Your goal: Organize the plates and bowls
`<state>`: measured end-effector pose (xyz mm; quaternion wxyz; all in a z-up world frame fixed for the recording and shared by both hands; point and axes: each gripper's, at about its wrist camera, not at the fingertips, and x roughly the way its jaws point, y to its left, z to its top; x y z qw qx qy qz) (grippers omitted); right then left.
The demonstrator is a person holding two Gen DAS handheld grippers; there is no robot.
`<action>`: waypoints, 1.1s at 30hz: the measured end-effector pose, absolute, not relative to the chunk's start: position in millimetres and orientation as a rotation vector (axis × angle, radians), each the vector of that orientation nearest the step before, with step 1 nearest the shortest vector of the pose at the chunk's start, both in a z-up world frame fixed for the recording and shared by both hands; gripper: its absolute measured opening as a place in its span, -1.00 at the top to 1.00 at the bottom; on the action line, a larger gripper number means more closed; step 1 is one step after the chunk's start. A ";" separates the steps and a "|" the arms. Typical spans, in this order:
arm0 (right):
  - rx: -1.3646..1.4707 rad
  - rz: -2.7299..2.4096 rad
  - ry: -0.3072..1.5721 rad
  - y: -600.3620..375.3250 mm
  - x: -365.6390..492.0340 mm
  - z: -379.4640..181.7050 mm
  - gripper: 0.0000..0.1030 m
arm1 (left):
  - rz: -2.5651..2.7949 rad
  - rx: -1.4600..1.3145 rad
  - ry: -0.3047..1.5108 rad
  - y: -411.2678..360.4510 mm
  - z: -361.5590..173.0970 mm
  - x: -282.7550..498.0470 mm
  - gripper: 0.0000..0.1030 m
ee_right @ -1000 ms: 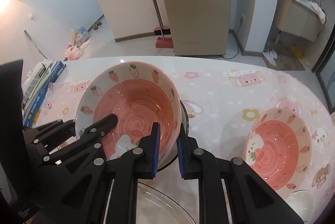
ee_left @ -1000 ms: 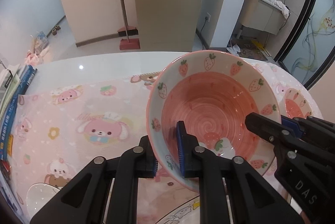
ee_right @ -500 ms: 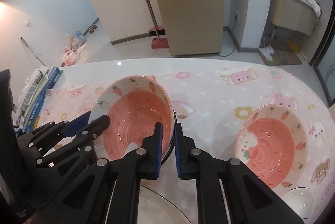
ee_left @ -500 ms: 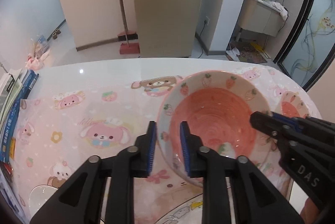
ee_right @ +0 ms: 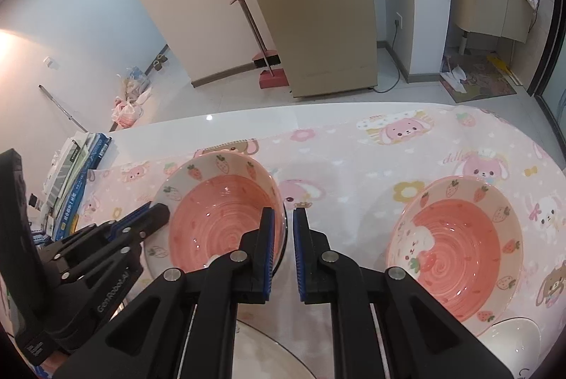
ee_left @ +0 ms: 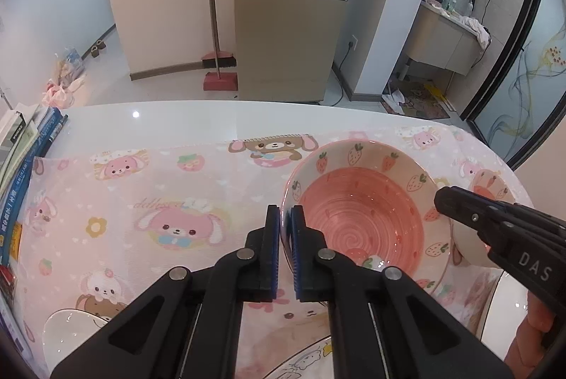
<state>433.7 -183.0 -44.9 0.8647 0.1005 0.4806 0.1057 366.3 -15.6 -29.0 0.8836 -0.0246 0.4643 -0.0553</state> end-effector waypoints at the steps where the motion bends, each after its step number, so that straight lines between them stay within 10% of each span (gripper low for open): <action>1: 0.205 0.219 1.012 -182.5 434.8 -46.7 0.78 | -0.114 -0.051 0.967 -16.0 -29.2 366.6 0.91; 15: 0.219 0.227 0.933 -188.8 417.0 -12.5 0.78 | -0.107 -0.022 0.881 -21.2 -4.3 352.7 0.71; 25: 0.205 0.183 0.716 -209.9 360.1 68.2 0.78 | -0.139 -0.029 0.624 -23.2 71.7 305.1 -0.34; 33: 0.185 0.083 0.558 -254.1 299.7 122.2 0.51 | -0.168 -0.024 0.422 -30.1 121.0 255.9 -0.72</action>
